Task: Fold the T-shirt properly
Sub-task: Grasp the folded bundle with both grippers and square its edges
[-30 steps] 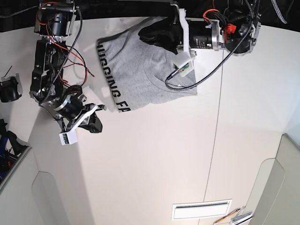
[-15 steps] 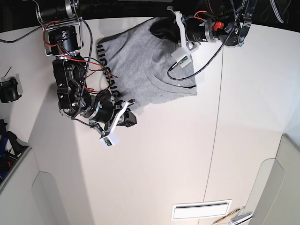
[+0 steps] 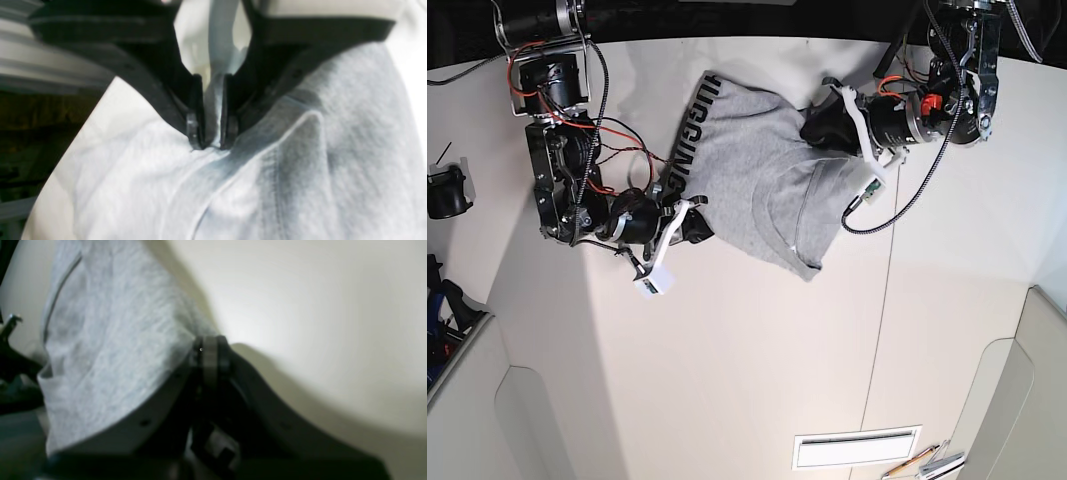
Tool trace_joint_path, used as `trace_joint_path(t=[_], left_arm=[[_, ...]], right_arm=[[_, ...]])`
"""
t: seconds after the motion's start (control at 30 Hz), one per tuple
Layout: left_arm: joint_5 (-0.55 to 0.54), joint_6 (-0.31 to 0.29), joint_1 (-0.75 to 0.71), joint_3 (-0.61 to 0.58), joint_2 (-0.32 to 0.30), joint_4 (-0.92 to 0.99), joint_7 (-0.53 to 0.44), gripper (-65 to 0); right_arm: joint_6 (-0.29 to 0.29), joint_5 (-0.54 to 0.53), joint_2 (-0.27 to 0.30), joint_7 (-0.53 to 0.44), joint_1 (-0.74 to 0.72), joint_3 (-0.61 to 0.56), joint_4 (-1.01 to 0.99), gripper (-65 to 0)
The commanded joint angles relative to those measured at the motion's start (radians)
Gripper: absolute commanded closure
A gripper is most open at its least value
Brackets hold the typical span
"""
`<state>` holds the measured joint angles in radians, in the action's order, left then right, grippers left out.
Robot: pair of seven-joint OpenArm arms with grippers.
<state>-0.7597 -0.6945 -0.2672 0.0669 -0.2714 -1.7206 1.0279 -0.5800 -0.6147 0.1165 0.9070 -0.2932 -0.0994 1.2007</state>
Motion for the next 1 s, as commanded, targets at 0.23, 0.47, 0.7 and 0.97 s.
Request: trace_joint_path(t=[0.23,0.47,0.7,0.97], left_arm=[[0.021,-0.004,0.121,0.005,-0.008,0.098,-0.031,-9.3],[0.036,-0.004,0.206,0.005,-0.008,0.154,-0.053,-9.3],[0.038,-0.004,0.267,0.005,-0.008,0.198,-0.064,-9.3],[-0.002,-0.004,0.269,0.005,-0.018,0.185,-0.065,-9.3]], right_arm=[[-0.011,-0.033,0.002,-0.009,0.109,0.004,0.105,0.0],[-0.011,-0.033,0.002,-0.009,0.272,0.056,0.304,0.0],[-0.011,-0.064,-0.001,-0.009,0.378,0.065,0.4,0.0],[-0.011,-0.056,0.0,-0.021,0.407,0.113,0.405,0.0]])
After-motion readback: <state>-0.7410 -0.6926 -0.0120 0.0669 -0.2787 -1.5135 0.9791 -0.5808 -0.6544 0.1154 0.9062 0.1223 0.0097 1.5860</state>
